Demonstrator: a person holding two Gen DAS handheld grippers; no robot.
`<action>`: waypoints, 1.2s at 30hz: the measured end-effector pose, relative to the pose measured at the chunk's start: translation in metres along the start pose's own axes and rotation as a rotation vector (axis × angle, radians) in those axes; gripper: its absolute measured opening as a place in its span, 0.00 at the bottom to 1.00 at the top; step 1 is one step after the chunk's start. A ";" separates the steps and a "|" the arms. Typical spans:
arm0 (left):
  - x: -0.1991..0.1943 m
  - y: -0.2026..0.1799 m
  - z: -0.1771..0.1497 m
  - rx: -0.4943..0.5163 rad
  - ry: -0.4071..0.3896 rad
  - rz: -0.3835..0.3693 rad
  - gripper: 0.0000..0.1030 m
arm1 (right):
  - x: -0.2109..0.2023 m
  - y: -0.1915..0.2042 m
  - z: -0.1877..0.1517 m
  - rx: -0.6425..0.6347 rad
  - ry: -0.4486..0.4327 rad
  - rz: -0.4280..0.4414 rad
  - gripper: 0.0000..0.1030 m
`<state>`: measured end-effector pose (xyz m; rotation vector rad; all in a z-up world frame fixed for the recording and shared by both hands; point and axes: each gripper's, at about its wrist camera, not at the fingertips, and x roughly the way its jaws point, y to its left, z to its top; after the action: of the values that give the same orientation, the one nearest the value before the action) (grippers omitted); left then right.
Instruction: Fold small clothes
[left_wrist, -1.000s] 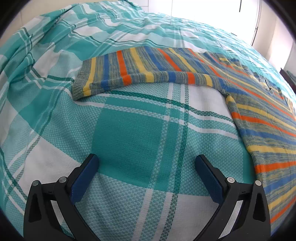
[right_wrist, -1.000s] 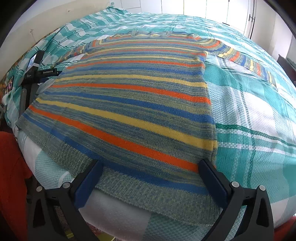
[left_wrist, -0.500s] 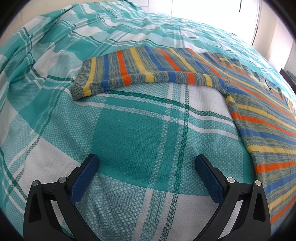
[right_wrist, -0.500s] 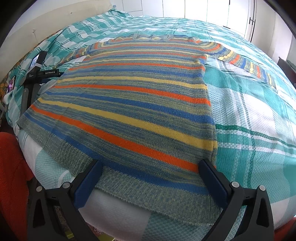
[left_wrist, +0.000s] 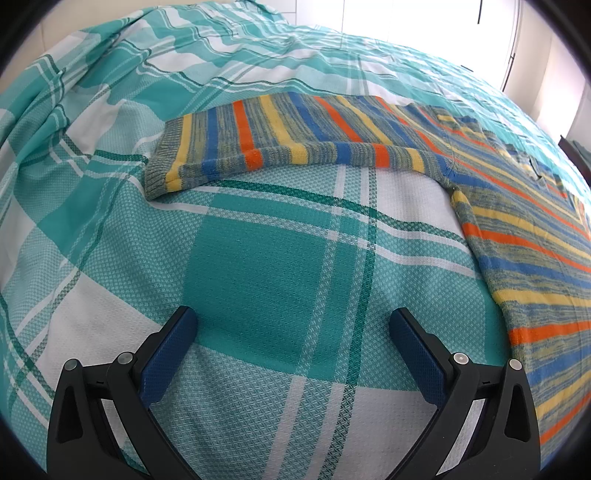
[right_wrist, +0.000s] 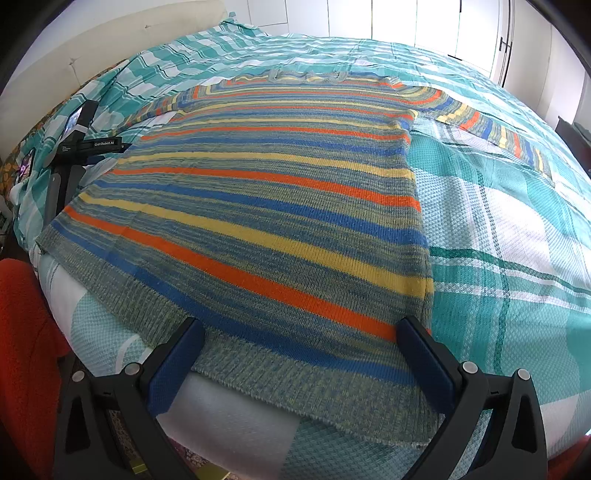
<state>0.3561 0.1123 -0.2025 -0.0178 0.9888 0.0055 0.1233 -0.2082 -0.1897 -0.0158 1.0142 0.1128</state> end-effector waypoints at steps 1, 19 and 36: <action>0.000 0.000 0.000 0.000 0.000 0.000 1.00 | 0.000 0.000 0.000 0.000 0.000 0.000 1.00; 0.000 0.000 0.000 -0.001 0.001 0.000 1.00 | 0.000 0.000 0.000 0.003 -0.003 -0.001 1.00; 0.000 0.001 -0.001 -0.001 0.001 0.000 1.00 | -0.001 0.002 0.001 0.004 -0.004 0.000 1.00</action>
<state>0.3551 0.1128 -0.2027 -0.0190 0.9897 0.0066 0.1231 -0.2064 -0.1887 -0.0123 1.0101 0.1111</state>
